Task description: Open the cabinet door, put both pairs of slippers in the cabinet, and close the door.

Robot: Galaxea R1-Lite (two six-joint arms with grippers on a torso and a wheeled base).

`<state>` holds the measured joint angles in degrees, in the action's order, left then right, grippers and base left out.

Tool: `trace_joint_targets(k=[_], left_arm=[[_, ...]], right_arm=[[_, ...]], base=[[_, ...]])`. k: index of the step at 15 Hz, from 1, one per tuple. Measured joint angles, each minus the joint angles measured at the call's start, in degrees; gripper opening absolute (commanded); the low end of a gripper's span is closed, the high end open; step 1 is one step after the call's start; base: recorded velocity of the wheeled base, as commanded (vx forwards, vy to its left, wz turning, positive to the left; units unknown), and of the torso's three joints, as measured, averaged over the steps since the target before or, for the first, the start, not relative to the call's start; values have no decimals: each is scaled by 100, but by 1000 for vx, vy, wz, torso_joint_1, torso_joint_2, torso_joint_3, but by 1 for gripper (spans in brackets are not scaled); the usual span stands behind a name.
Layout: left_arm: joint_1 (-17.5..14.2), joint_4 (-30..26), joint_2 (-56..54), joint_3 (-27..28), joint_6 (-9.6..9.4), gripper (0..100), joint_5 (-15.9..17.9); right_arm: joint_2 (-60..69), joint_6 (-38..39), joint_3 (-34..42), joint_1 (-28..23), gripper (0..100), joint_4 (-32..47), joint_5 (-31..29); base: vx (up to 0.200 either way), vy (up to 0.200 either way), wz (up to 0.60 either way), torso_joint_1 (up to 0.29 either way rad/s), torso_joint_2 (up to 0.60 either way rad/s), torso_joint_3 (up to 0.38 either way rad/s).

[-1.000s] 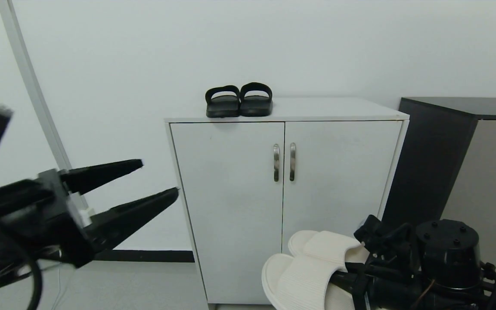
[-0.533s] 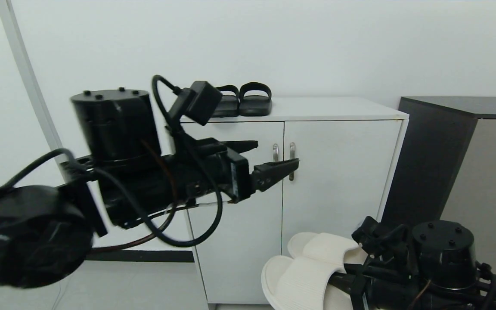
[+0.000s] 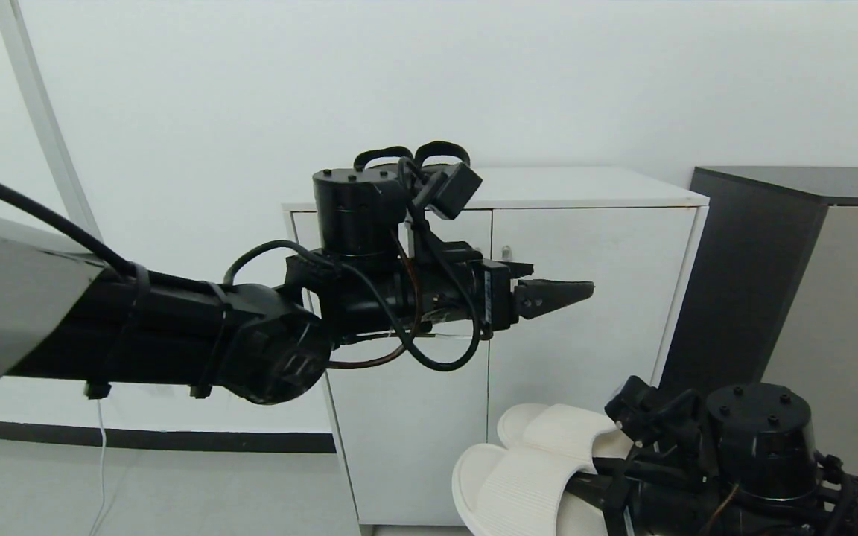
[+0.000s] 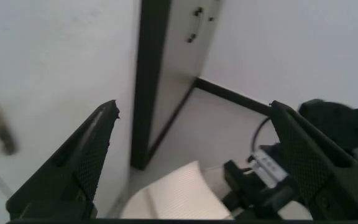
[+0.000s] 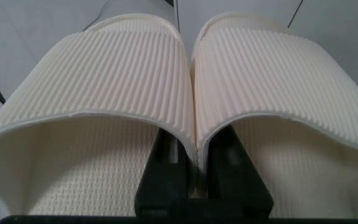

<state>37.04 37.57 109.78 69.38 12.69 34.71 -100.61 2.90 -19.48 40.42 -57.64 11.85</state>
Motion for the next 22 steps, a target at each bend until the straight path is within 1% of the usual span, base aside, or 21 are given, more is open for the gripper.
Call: trace_joint_targets(k=[2, 3, 4, 6, 9, 10, 11, 13, 18, 19, 22], left_arm=[[-137, -130, 221, 261, 184, 100, 243], [-217, -255, 332, 400, 222, 100, 356], [-297, -352, 439, 529, 230, 100, 399], [-446, -394, 612, 686, 233, 100, 388], [-517, -411, 819, 794, 233, 100, 71], [-523, -467, 869, 846, 230, 100, -33], [-527, -638, 907, 918, 233, 100, -171], [-532, -870, 994, 1158, 222, 100, -441], [-518, -1196, 1298, 1742, 200, 100, -1037], [-514, -1281, 1368, 1852, 197, 100, -1095], [-496, -1502, 1547, 2164, 193, 100, -1112]], right_arm=[[-33, 0, -11, 0, 0, 0, 7], [-40, -1, -11, 0, 0, -2, 7], [-46, -1, -11, -5, 0, 0, 7], [-52, 0, -11, 0, 0, -2, 7], [-61, -1, -22, -13, 0, 0, 16], [-66, 0, -22, -16, 0, 0, 13], [-72, -1, -22, -16, 0, 0, 16], [-82, -1, -22, -18, 0, 0, 16], [-93, 0, -22, -27, 0, 0, 13], [-99, 0, -20, -29, 0, 0, 11], [-118, 0, -20, -29, 0, 0, 9]], base=[[0, 0, 0, 0, 0, 0], [0, 0, 0, 0, 0, 0], [0, 0, 0, 0, 0, 0], [0, 0, 0, 0, 0, 0], [0, 0, 0, 0, 0, 0], [0, 0, 0, 0, 0, 0], [0, 0, 0, 0, 0, 0], [0, 0, 0, 0, 0, 0], [0, 0, 0, 0, 0, 0], [0, 0, 0, 0, 0, 0], [0, 0, 0, 0, 0, 0]])
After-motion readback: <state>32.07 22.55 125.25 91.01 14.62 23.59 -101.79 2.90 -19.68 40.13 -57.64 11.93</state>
